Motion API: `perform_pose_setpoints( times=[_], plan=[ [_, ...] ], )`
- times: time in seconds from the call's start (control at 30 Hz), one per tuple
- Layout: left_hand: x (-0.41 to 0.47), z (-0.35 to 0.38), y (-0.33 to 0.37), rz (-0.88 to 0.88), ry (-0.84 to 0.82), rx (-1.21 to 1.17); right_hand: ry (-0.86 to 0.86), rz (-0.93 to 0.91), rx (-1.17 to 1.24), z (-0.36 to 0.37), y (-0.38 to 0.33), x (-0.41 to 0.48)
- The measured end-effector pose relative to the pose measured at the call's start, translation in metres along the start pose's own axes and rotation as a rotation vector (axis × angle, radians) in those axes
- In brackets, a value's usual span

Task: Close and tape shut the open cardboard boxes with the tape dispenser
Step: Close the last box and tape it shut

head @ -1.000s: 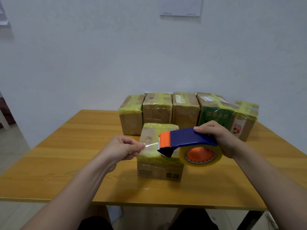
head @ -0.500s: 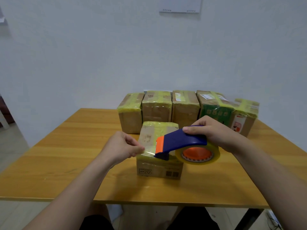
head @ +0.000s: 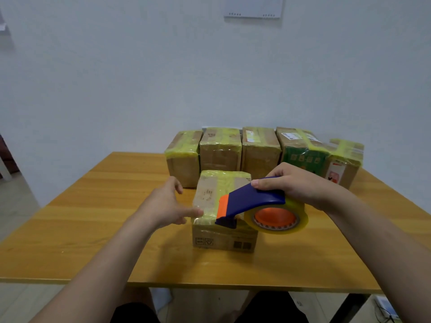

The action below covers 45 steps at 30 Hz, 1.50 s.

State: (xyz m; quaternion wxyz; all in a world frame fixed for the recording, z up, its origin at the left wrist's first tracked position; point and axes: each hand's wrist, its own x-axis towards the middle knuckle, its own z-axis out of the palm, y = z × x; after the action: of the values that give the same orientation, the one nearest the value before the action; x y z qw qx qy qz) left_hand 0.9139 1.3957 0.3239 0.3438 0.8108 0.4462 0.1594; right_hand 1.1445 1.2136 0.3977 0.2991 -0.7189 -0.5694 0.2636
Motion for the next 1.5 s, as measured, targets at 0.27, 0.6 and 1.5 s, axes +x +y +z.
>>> perform_pose_setpoints(
  times=[0.27, 0.6, 1.5],
  plan=[
    [0.007, 0.012, 0.018, 0.396, 0.211, 0.203, -0.015, 0.019, -0.005, -0.002, -0.002, 0.002],
    [0.034, 0.047, 0.009, 0.312, -0.2, 0.431, 0.006, 0.03, -0.011, -0.006, 0.001, 0.0],
    [0.024, 0.073, 0.048, 0.302, -0.215, 0.732, 0.125, 0.035, 0.037, -0.024, 0.048, -0.025]
  ],
)
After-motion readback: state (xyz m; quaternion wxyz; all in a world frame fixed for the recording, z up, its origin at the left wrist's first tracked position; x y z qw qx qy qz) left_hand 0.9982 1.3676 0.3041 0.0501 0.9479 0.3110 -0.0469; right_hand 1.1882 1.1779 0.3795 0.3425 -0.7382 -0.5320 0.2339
